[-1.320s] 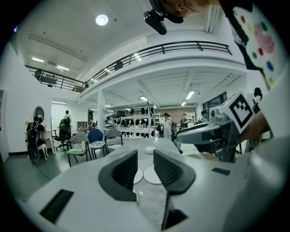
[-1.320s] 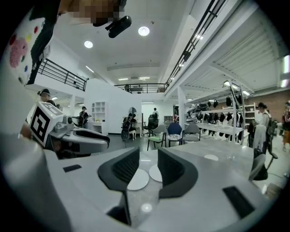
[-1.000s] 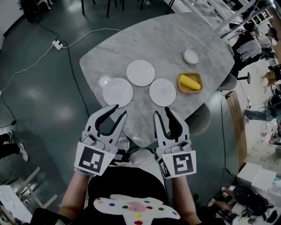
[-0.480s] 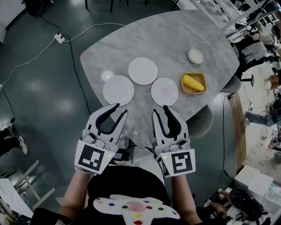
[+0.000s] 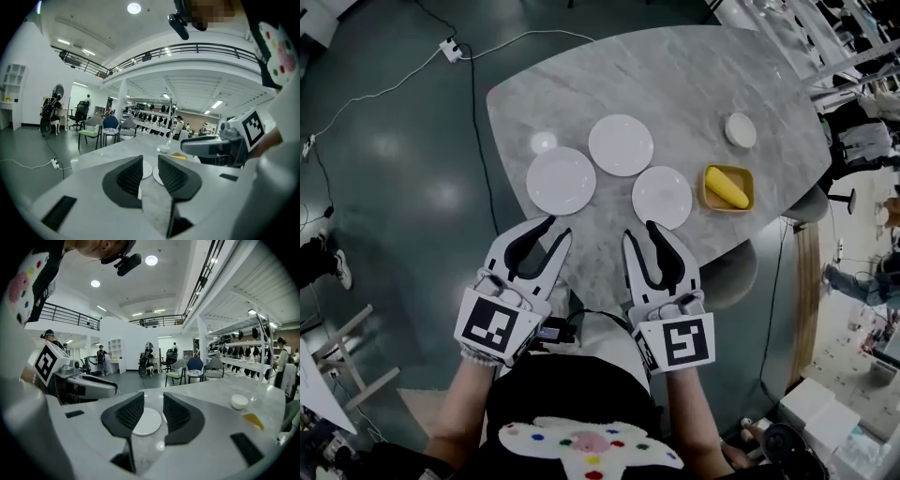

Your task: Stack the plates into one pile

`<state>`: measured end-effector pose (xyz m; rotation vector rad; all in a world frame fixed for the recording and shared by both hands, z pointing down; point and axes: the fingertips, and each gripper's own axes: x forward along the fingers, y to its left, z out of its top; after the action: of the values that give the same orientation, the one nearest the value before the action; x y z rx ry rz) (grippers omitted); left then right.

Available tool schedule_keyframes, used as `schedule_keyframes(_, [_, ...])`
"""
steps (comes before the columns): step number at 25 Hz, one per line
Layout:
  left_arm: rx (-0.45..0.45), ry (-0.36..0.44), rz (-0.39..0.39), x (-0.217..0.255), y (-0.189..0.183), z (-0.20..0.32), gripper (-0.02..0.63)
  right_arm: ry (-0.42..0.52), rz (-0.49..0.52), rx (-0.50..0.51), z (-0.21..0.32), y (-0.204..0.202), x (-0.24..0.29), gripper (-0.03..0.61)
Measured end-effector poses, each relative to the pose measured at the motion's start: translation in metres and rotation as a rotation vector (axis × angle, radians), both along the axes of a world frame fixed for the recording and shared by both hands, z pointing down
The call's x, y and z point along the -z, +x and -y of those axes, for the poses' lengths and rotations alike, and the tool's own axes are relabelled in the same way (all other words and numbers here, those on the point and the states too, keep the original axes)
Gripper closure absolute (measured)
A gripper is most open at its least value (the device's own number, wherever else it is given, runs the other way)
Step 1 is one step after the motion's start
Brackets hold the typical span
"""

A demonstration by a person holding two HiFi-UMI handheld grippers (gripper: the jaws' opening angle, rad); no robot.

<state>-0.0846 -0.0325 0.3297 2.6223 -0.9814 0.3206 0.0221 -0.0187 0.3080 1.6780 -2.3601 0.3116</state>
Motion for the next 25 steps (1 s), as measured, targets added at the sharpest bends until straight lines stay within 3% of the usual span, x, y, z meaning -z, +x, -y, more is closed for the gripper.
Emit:
schedule_keyframes(11, [0.134, -0.180, -0.097, -0.042, -0.015, -0.005, 0.514, -0.047, 0.018, 0.095, 0.006, -0.015, -0.025, 0.468])
schedule_keyframes(25, [0.309, -0.407, -0.246, -0.105, -0.031, 0.002, 0.497, -0.097, 0.005, 0.115, 0.014, -0.015, -0.060, 0.465])
